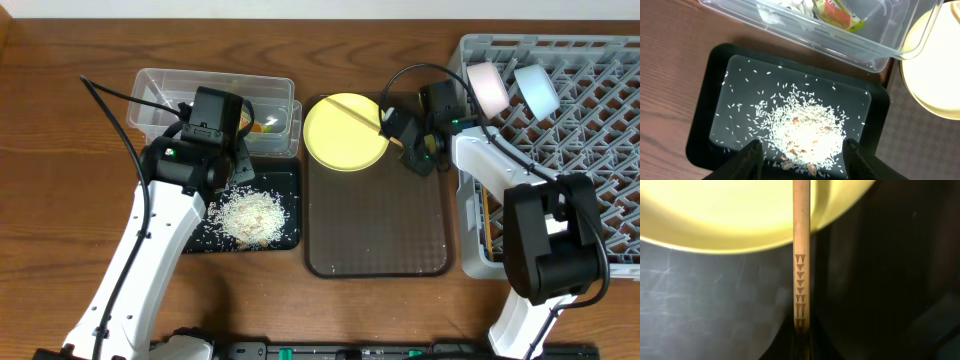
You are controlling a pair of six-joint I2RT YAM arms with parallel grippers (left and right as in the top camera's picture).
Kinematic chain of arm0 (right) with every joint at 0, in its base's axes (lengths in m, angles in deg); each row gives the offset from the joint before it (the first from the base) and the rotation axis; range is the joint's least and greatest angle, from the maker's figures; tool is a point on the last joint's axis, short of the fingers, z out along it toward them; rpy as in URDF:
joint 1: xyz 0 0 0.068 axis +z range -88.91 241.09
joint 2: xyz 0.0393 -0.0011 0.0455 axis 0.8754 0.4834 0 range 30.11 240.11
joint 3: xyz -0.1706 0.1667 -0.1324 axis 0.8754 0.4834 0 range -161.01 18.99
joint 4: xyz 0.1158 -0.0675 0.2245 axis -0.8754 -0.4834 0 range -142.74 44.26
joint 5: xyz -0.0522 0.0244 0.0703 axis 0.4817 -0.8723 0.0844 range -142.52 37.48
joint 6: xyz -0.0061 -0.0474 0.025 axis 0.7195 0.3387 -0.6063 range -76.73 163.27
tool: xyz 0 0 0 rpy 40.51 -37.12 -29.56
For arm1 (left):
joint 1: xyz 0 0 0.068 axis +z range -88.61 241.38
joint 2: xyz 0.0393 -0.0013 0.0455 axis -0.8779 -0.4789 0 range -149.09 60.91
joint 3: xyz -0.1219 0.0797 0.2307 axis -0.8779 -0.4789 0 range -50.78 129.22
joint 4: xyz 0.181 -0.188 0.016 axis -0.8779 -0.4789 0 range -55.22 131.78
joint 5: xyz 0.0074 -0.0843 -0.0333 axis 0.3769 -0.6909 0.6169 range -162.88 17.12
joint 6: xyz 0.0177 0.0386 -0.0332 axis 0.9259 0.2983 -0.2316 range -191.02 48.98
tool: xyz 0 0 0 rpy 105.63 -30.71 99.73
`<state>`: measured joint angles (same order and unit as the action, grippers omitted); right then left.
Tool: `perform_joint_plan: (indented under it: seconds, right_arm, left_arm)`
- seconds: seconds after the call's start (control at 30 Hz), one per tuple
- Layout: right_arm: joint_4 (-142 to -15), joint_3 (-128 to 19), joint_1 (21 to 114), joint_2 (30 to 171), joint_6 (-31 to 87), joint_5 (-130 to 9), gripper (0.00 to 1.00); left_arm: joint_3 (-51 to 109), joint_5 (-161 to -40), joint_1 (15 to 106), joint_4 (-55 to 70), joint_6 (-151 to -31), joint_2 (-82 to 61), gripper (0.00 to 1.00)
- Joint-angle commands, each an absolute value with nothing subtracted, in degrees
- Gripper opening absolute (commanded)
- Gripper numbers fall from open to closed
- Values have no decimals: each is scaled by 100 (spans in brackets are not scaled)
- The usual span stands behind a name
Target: Sort waste into correct bins and load items into the dishwasher rack
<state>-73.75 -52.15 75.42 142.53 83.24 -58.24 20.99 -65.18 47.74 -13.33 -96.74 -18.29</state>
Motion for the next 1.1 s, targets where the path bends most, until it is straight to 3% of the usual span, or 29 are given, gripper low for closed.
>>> perform_joint_plan:
  seconds: [0.0, 0.23, 0.53, 0.83, 1.07]
  right_arm:
    - [-7569, -5234, 7542, 13882, 7749, -5793, 1]
    - [-7965, -5234, 7496, 13058, 7237, -5793, 1]
    - [-8697, -5234, 6818, 12044, 4247, -5791, 1]
    - [-10352, -5177, 6097, 11893, 3310, -5229, 1]
    - [-10643, -4758, 6062, 11893, 3095, -5168, 1]
  left_arm:
    - [2130, -6472, 4782, -1344, -9711, -1855, 54]
    - [2130, -6472, 4782, -1347, -9711, -1855, 54]
    - [2130, -6472, 4782, -1347, -9711, -1855, 55]
    - [2130, -6472, 4782, -1344, -9711, -1855, 54]
    - [2130, -6472, 4782, -1344, -9711, -1855, 55]
